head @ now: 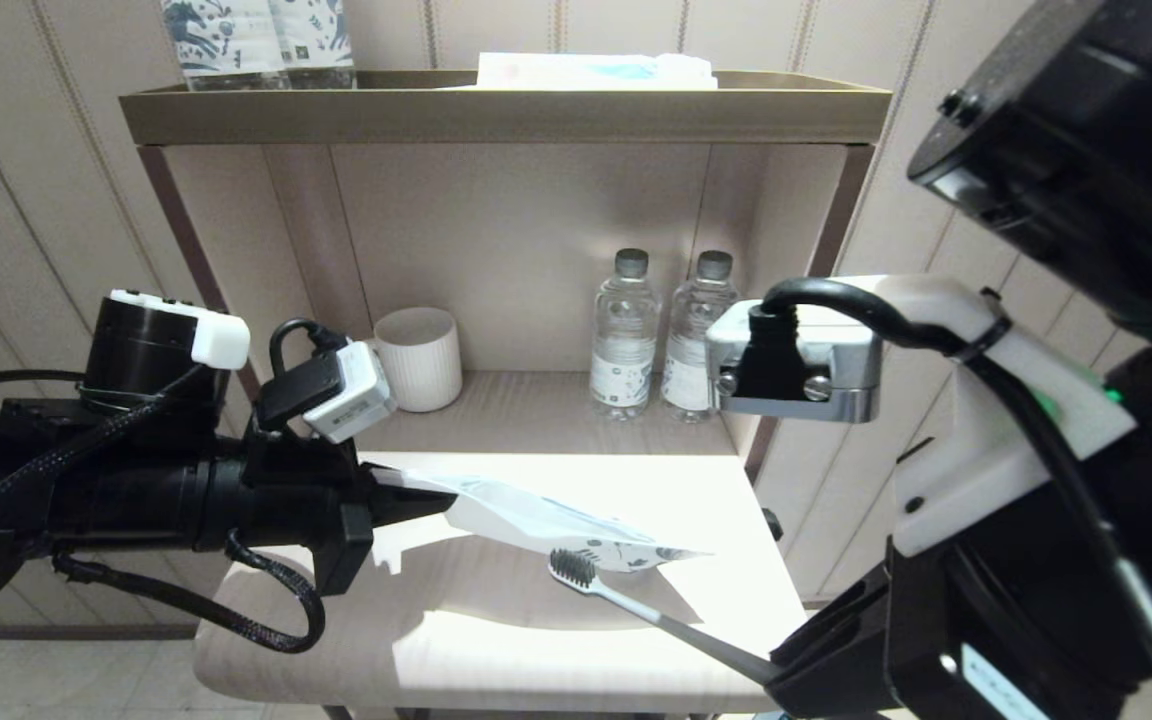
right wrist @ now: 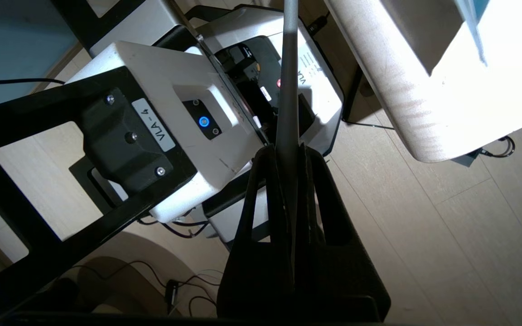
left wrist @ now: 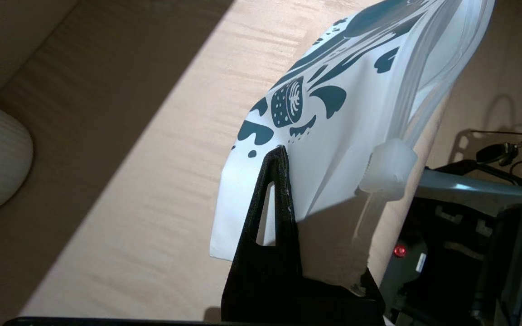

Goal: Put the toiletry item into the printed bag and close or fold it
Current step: Place the toothbrush in the storage bag

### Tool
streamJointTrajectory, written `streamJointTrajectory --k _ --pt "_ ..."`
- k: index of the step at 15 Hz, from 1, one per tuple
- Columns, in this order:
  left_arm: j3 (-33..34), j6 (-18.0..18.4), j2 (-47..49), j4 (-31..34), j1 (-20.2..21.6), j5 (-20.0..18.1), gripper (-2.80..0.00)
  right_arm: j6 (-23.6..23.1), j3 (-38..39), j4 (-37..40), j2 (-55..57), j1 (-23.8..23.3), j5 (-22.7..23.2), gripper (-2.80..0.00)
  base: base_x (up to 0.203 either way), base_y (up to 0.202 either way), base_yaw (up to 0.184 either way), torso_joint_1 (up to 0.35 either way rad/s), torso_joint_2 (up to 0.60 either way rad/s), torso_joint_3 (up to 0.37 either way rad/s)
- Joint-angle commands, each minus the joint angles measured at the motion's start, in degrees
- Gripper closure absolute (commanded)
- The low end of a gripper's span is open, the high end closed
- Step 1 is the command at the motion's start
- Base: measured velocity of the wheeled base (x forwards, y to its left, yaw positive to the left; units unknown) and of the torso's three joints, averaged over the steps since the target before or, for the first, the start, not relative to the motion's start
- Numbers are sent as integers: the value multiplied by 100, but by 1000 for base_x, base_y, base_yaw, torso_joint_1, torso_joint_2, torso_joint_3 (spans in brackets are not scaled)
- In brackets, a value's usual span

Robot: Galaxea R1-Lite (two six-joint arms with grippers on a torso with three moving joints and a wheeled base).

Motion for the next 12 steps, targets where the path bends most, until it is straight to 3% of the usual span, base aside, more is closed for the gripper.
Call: streamJointTrajectory --k 1,12 --pt "130 24 -120 -167 -114 -16 0 4 1 24 142 -19 3 0 0 0 0 0 0 0" --pt "265 17 -148 -360 -315 -12 0 30 -8 -474 581 -377 -5 0 0 0 0 0 0 0"
